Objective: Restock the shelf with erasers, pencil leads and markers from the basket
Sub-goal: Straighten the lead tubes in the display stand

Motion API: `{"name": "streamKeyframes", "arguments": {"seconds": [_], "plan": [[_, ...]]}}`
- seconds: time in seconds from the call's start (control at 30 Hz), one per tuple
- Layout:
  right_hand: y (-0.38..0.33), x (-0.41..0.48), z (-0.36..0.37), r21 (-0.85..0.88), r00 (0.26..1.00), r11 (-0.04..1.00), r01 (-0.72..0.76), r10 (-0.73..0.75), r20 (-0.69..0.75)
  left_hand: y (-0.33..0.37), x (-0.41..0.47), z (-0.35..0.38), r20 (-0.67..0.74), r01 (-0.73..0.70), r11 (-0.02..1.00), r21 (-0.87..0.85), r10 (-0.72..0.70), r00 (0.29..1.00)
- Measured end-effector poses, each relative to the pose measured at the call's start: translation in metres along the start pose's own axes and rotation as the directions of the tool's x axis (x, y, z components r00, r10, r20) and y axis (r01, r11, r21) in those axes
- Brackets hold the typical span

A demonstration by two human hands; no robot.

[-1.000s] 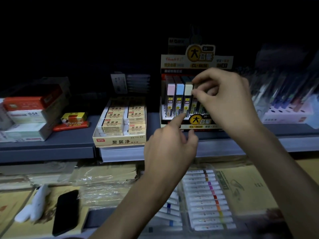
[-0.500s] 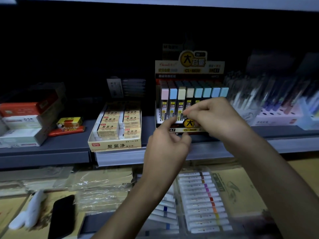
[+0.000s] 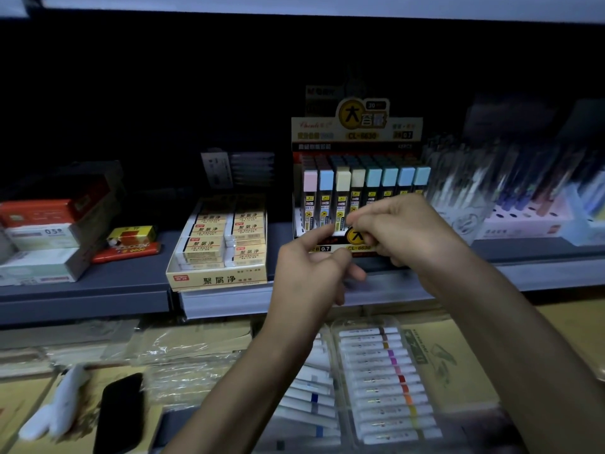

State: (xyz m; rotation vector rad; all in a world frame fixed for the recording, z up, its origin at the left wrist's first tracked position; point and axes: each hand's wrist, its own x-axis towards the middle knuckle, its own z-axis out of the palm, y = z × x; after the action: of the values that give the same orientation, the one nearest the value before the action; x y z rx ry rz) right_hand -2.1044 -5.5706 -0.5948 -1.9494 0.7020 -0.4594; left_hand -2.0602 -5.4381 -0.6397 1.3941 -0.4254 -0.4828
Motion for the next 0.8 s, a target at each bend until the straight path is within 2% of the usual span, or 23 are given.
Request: {"name": "streamKeyframes", "arguments": {"seconds": [0.33, 0.67, 0.8], "plan": [[-0.005, -0.005, -0.005, -0.01, 1.0, 1.0, -0.003, 0.004, 0.008, -0.003, -0.003, -0.004, 0.028, -0.065, 0.993, 0.099, 0.063, 0.998], [-0.016, -0.018, -0.01, 0.026, 0.989, 0.99, 0.141, -0.142, 0.049, -0.008, -0.008, -0.016, -0.049, -0.26, 0.935, 0.24, 0.279, 0.959], [-0.012, -0.023, -0.008, -0.049, 0.981, 0.981, 0.187, -0.184, 0.057, -0.006, -0.014, -0.021, -0.024, -0.295, 0.921, 0.254, 0.311, 0.95]]}}
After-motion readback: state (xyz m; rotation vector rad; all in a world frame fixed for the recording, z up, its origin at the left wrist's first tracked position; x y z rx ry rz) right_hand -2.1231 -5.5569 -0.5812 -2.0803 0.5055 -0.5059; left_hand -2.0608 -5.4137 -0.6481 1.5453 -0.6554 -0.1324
